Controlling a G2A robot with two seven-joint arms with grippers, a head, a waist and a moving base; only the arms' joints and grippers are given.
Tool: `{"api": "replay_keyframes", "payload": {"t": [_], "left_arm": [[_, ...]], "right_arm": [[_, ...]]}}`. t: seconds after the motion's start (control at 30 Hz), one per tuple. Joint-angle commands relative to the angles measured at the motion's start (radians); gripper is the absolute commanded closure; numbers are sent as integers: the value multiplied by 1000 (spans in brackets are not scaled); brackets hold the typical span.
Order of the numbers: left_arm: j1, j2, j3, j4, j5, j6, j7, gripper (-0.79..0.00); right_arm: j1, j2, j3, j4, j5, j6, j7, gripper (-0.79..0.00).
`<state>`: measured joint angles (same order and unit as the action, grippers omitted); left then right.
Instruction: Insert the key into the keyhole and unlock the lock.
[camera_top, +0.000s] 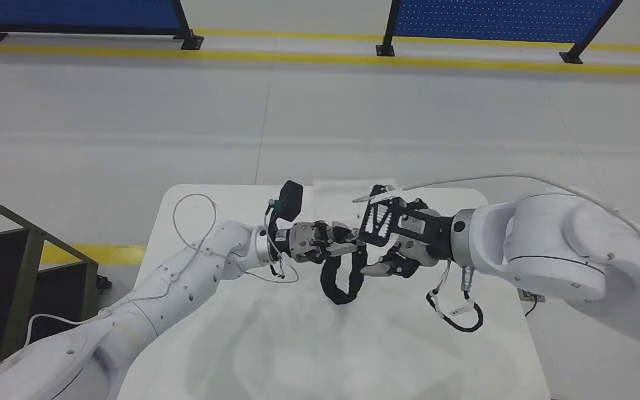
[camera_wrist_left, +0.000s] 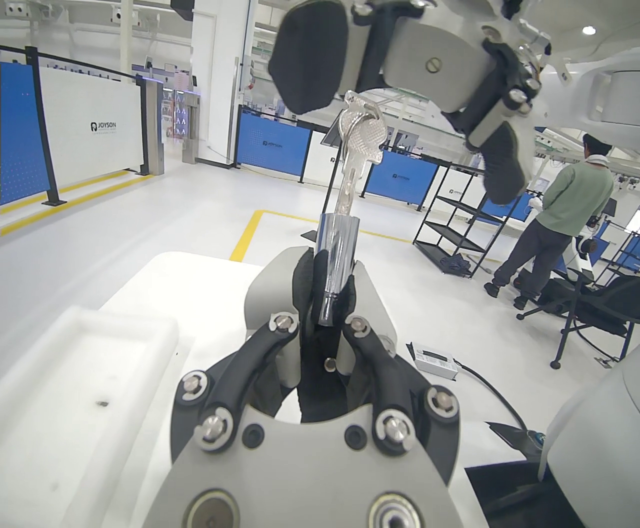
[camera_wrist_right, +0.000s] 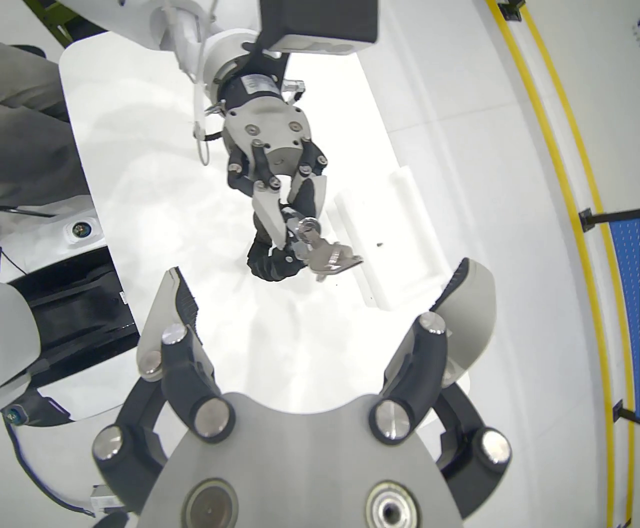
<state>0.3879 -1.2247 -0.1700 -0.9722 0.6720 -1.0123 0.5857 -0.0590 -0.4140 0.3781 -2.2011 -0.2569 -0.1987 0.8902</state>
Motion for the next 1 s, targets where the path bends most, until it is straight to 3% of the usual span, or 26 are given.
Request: {"api": "replay_keyframes", "payload": {"t": [0.0, 0.67, 0.97], "left_arm": [[3, -3, 0, 8, -26, 0, -21, 0], [-7, -12, 0, 6, -69, 0, -66, 0], [-7, -14, 0, 11, -27, 0, -42, 0]], "right_arm": [[-4, -6, 4, -10, -26, -31, -9, -785], [-14, -126, -17, 10, -98, -100, 125, -785], [-24, -147, 13, 61, -82, -77, 159, -785]]}}
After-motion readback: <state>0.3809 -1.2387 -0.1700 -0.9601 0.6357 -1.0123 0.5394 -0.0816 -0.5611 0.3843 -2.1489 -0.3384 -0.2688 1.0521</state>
